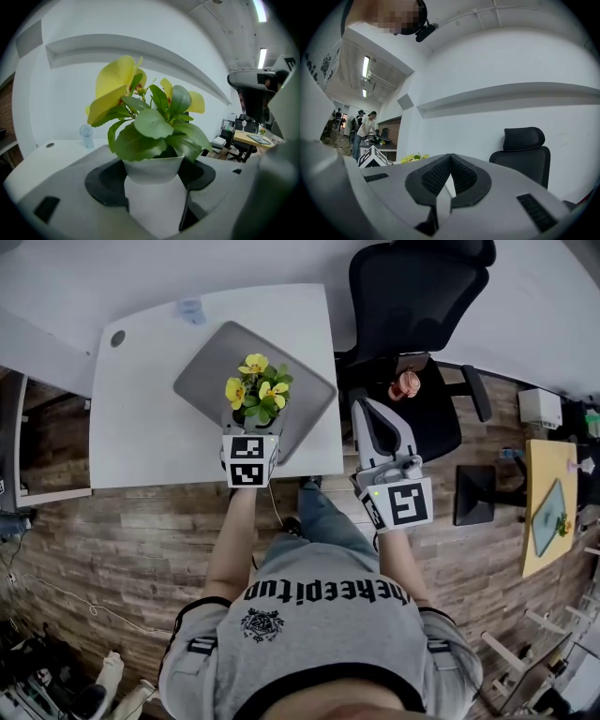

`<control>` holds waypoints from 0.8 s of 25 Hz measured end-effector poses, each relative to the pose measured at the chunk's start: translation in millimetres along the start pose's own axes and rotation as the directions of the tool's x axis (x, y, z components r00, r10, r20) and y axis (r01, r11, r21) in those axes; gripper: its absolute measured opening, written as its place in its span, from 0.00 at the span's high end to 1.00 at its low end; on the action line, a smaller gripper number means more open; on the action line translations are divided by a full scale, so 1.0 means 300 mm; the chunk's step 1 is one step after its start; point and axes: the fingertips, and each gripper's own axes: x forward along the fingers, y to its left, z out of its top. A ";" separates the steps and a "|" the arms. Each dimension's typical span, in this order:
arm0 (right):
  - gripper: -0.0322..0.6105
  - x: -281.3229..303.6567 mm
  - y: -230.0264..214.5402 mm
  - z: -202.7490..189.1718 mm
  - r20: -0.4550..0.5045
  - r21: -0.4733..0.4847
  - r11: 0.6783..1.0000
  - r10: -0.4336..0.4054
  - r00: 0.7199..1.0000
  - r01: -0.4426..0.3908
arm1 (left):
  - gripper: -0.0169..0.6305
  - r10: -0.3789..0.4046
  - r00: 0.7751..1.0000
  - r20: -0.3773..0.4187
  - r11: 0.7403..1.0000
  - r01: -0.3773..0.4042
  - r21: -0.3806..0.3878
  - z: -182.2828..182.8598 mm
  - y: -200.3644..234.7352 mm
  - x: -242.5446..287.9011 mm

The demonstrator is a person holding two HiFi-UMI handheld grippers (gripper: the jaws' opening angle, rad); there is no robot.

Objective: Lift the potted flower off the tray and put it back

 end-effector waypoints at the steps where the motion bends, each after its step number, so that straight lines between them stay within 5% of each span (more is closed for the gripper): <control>1: 0.95 0.012 -0.014 -0.009 -0.006 0.003 1.000 0.002 1.000 -0.002 | 0.45 0.001 1.000 -0.012 1.000 -0.001 0.001 -0.007 0.001 0.024; 20: 0.95 0.125 -0.169 -0.121 -0.084 0.017 1.000 0.002 0.996 0.000 | 0.45 0.000 0.980 -0.197 1.000 -0.001 -0.004 -0.175 0.013 0.308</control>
